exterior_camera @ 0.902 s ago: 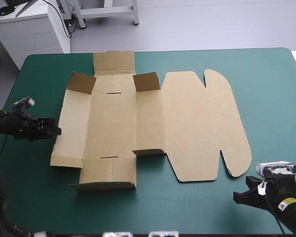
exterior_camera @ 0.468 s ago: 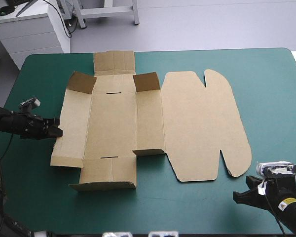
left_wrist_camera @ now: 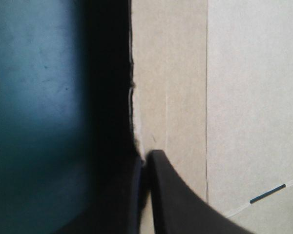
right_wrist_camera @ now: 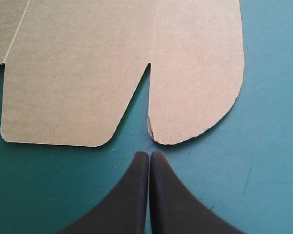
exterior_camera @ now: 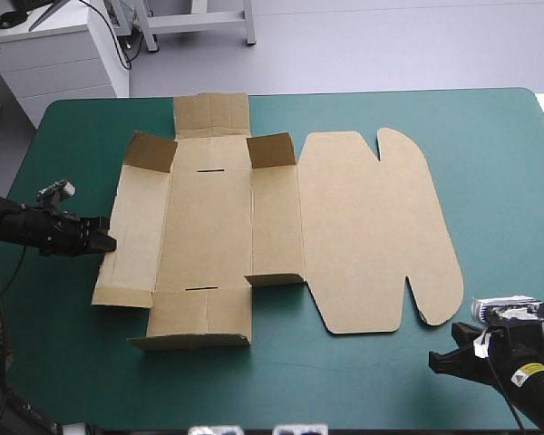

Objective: Fold the box

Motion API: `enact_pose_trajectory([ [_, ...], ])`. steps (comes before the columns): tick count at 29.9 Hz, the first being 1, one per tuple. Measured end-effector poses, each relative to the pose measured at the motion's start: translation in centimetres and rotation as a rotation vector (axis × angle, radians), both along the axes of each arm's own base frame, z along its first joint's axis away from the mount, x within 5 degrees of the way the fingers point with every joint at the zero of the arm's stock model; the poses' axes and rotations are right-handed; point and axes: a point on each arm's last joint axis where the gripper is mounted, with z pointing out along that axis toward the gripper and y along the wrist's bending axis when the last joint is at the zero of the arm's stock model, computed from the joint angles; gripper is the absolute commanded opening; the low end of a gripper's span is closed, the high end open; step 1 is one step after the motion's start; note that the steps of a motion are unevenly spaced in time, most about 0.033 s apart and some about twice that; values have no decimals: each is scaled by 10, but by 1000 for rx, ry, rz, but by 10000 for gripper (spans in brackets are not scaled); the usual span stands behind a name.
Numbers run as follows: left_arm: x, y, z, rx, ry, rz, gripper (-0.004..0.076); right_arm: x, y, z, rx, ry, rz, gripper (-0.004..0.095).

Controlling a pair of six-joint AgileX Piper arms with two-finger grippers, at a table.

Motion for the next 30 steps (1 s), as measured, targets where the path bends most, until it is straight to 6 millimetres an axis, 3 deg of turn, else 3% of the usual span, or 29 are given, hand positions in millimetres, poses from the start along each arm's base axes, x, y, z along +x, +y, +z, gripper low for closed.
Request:
enact_pose_trajectory([
  [12, 0, 0, 1, -2, -1, -4, 14, 0, 0, 0, 0, 0, 0, -4],
  [14, 0, 0, 1, -2, -1, -5, 65, 0, 0, 0, 0, 0, 0, -4],
  [22, -2, -1, 0, -8, 15, -24, 394, 0, 0, 0, 0, 0, 0, -4],
  [30, -1, -1, 0, -6, 13, -22, 419, 0, 0, 0, 0, 0, 0, -4],
])
